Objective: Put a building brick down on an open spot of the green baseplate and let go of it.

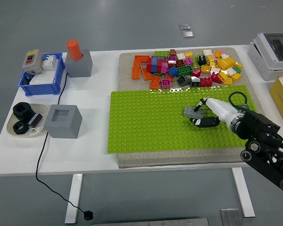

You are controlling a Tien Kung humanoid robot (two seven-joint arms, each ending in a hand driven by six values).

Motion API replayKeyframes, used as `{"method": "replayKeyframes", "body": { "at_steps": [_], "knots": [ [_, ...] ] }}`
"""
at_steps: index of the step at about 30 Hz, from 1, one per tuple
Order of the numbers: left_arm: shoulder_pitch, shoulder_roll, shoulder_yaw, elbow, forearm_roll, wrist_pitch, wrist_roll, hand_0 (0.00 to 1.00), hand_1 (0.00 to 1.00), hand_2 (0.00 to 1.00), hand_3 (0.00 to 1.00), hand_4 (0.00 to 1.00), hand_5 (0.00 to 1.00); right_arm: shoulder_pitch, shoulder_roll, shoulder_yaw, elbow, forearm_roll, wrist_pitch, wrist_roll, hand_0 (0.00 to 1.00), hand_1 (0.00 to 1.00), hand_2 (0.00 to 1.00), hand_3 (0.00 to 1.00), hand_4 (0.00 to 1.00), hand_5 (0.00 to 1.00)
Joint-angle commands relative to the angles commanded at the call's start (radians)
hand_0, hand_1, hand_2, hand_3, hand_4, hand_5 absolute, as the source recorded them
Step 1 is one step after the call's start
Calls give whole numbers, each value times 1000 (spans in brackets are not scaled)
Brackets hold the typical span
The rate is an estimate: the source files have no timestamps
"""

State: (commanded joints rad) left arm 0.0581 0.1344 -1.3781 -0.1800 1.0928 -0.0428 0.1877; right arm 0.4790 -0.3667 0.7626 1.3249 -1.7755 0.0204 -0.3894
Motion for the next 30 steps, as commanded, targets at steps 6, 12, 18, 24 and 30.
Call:
{"method": "replayKeyframes", "body": {
  "at_steps": [6, 12, 18, 24, 30],
  "knots": [
    [-2, 1, -2, 0, 3, 1, -1, 606, 643, 639, 820, 944, 617, 33, -24, -49, -3, -1, 0, 42, 998, 939, 952, 661, 717, 479],
    [-3, 1, -1, 0, 0, 2, -3, 605, 643, 639, 820, 945, 618, 57, -57, -81, -7, -19, 6, 62, 998, 937, 944, 659, 718, 479],
    [-3, 1, -2, 0, 0, 2, -4, 604, 642, 639, 820, 944, 616, 63, -83, -90, -7, -26, 4, 72, 998, 933, 939, 655, 718, 479],
    [-2, 1, -2, 0, 0, 3, -5, 605, 642, 639, 819, 944, 615, 54, -92, -85, 16, -21, -1, 75, 998, 929, 936, 652, 719, 480],
    [-2, 1, -3, 0, 3, 2, -6, 604, 642, 639, 819, 943, 614, 50, -86, -83, 7, -18, -2, 74, 998, 927, 933, 652, 721, 482]
  ]
}}
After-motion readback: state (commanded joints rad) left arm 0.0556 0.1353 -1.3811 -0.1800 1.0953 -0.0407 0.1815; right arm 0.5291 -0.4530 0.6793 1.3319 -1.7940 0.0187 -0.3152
